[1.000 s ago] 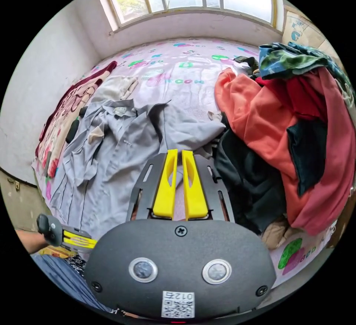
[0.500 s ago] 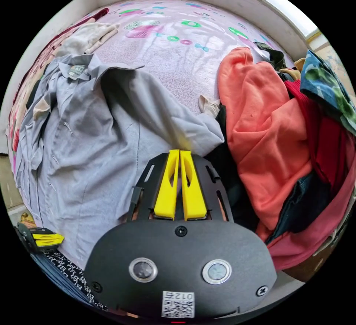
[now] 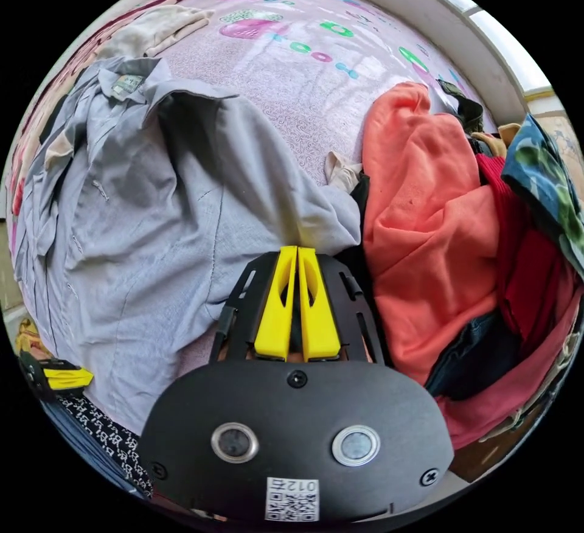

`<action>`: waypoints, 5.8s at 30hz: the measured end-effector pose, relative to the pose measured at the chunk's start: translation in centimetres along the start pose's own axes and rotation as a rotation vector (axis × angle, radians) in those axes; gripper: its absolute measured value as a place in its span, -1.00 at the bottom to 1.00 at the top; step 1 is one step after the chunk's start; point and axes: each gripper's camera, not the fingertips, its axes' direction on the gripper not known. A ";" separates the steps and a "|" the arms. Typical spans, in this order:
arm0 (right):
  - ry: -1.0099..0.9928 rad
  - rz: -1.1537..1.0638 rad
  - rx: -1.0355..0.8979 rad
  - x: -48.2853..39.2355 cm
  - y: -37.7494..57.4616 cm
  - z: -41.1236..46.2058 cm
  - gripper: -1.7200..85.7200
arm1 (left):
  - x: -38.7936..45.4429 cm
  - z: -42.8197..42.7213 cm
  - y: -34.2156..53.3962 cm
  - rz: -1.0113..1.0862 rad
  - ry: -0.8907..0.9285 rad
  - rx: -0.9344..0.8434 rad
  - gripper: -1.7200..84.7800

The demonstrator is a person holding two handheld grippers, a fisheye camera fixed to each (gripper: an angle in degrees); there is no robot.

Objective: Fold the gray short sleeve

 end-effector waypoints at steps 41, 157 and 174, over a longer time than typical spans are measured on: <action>-0.057 -1.251 0.036 -75.4 -33.8 0.1 -0.74 | -11.6 -6.0 44.5 -1.212 -0.075 0.344 -0.96; 0.116 -1.255 0.186 -52.1 -0.7 -2.0 -0.76 | -12.6 -7.0 9.7 -0.567 -0.074 0.201 -0.96; -0.553 -0.562 -0.329 -46.1 -22.3 2.6 -0.94 | -16.0 -7.9 9.8 -0.615 -0.010 0.201 -0.95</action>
